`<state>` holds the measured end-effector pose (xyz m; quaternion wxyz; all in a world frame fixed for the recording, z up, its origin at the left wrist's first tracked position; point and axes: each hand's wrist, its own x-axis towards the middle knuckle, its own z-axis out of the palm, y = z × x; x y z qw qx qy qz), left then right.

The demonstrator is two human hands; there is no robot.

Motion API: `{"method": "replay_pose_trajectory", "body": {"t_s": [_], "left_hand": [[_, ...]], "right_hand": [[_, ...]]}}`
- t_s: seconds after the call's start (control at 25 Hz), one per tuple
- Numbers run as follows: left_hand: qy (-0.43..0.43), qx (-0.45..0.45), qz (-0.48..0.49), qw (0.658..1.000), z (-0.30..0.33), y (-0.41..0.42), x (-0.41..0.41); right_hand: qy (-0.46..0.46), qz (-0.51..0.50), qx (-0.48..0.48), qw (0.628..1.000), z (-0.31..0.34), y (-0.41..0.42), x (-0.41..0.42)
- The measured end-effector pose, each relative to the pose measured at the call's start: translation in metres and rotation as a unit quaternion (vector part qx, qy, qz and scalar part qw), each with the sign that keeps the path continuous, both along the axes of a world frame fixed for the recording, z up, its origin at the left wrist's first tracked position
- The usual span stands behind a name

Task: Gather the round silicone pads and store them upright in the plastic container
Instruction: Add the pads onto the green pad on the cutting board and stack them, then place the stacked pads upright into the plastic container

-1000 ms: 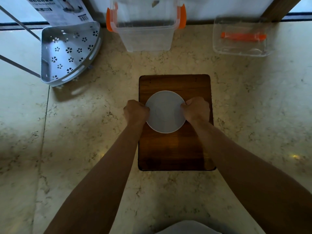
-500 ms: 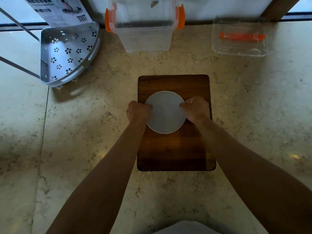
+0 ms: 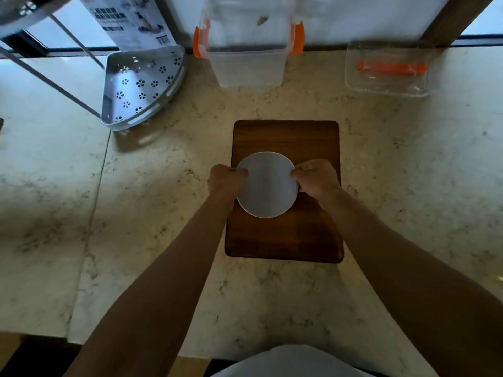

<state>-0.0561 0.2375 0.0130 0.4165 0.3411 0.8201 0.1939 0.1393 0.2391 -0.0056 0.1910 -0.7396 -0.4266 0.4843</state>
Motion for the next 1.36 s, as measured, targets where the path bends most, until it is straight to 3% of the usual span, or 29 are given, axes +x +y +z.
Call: {"method": "replay_pose_trajectory", "body": {"t_s": [0.24, 0.4, 0.72, 0.92, 1.2, 1.36], "left_hand": [[0.001, 0.002, 0.050, 0.999, 0.019, -0.043, -0.025], [-0.062, 0.006, 0.069, 0.996, 0.022, -0.052, -0.048], [-0.188, 0.011, 0.010, 0.982, 0.052, -0.026, -0.096], [-0.199, 0.041, -0.030, 0.979, 0.083, 0.036, -0.100], [-0.232, 0.113, -0.035, 0.965, 0.130, 0.154, -0.092], [-0.208, 0.160, -0.043, 0.964, 0.138, 0.224, -0.084]], "right_hand": [[0.037, 0.063, 0.010, 0.997, 0.021, -0.028, -0.019], [0.015, 0.090, 0.036, 0.995, 0.034, -0.044, -0.032], [0.049, -0.028, 0.030, 0.998, 0.071, -0.034, -0.072], [0.038, -0.048, 0.069, 0.996, 0.100, 0.027, -0.069], [-0.006, -0.004, 0.160, 0.987, 0.150, 0.152, -0.065], [-0.055, 0.018, 0.209, 0.976, 0.158, 0.221, -0.054]]}}
